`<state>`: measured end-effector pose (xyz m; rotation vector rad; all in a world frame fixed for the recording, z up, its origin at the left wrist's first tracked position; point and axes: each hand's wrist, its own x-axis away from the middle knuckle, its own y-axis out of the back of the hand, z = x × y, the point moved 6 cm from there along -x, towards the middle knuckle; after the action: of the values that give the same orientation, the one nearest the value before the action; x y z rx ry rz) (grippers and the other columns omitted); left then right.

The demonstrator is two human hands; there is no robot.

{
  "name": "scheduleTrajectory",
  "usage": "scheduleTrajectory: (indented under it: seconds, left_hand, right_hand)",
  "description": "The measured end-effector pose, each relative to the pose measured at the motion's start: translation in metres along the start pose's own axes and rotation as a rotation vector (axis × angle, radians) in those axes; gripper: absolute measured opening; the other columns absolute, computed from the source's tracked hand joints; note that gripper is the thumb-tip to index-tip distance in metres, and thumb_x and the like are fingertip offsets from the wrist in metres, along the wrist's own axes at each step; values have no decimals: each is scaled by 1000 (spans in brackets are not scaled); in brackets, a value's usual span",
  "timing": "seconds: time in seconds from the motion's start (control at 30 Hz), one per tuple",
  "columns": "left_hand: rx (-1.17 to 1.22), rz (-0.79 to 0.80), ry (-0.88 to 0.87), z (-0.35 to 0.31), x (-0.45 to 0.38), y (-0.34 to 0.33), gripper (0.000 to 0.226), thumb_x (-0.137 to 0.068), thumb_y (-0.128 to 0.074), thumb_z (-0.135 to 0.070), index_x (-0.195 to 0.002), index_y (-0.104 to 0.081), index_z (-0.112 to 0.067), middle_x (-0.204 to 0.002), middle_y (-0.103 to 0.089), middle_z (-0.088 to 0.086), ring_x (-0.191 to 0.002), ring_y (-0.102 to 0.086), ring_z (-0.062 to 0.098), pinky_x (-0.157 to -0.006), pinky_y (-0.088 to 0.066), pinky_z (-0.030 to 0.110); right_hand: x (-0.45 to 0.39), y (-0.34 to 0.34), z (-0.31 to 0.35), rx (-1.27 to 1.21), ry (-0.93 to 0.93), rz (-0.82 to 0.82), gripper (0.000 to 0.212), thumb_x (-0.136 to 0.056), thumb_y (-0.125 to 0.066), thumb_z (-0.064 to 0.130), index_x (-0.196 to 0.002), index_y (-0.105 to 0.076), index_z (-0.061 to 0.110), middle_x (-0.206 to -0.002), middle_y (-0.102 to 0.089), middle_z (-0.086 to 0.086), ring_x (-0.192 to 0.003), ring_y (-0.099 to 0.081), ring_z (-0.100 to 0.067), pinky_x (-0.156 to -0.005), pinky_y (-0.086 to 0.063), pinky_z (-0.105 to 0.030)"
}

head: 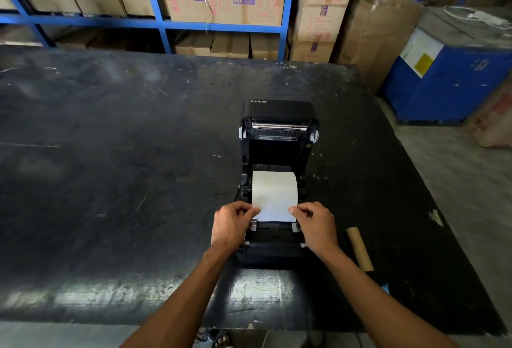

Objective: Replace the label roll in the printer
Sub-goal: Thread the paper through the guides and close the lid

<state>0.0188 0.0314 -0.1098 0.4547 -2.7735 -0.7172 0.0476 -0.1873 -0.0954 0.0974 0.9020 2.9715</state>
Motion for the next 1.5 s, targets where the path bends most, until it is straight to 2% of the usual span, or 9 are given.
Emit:
scheduleTrajectory:
  seconds: [0.27,0.6,0.7,0.83,0.97,1.1,1.17,1.3,1.5]
  left_hand:
    - [-71,31,55,4,0,0,13,-79,-79,-36,-81,-79,-24,-57,-64,-15,-56,-60,-1,-48,-41,14]
    - [-101,142,163,5,-7,-3,15,-77,-79,-37,-69,-78,-25,-76,-77,-4,-74,-71,12,-68,-58,29]
    - [-115,136,175,6,-8,-3,14,-77,-80,-36,-66,-75,-28,-77,-77,-1,-76,-72,16,-72,-60,34]
    - [-189,202,172,2,-14,-3,15,-79,-80,-34,-84,-81,-20,-85,-78,4,-78,-72,19,-77,-61,39]
    - [-191,233,178,-1,-16,-3,24,-75,-83,-35,-85,-81,-14,-89,-78,5,-81,-72,19,-81,-60,39]
    - [-182,203,182,3,-15,-3,20,-77,-82,-35,-83,-80,-16,-87,-78,5,-77,-70,16,-75,-60,35]
    - [-192,215,175,1,-16,-3,19,-77,-82,-34,-82,-80,-15,-87,-78,5,-77,-71,17,-74,-59,35]
    - [-177,234,183,0,-18,-5,24,-76,-83,-33,-86,-80,-12,-91,-79,7,-82,-72,18,-77,-58,33]
    - [-125,216,208,6,-15,-6,22,-78,-82,-33,-88,-81,-13,-97,-78,6,-89,-71,17,-83,-56,33]
  right_hand:
    - [0,-3,-1,82,-7,26,16,-85,-72,27,-86,-74,11,-82,-57,1,-86,-59,-25,-79,-52,-42]
    - [-9,-3,-8,248,-50,180,24,-87,-68,32,-75,-71,11,-89,-59,-7,-93,-54,-24,-83,-47,-37]
    - [-13,-3,-3,233,-84,269,39,-88,-67,29,-68,-65,-5,-66,-60,-13,-68,-55,-19,-67,-45,-31]
    - [-14,-2,-5,160,-149,255,37,-89,-68,24,-63,-64,-2,-56,-54,-3,-54,-52,-12,-54,-35,-19]
    - [-15,-5,-3,278,-139,329,46,-89,-66,23,-50,-43,13,-51,-38,-2,-50,-42,-16,-58,-39,-26]
    - [-18,-5,-1,257,-208,364,38,-86,-69,22,-54,-49,13,-68,-58,-17,-74,-65,-26,-78,-53,-39]
    - [-17,-4,-2,201,-219,324,30,-85,-69,21,-60,-55,12,-74,-62,-25,-75,-66,-28,-74,-53,-39]
    - [-17,-6,-3,301,-144,359,38,-88,-65,22,-55,-47,15,-57,-42,-7,-56,-44,-21,-58,-40,-31]
    - [-14,-3,3,347,-113,354,29,-84,-67,24,-64,-49,14,-60,-43,1,-55,-43,-16,-54,-34,-26]
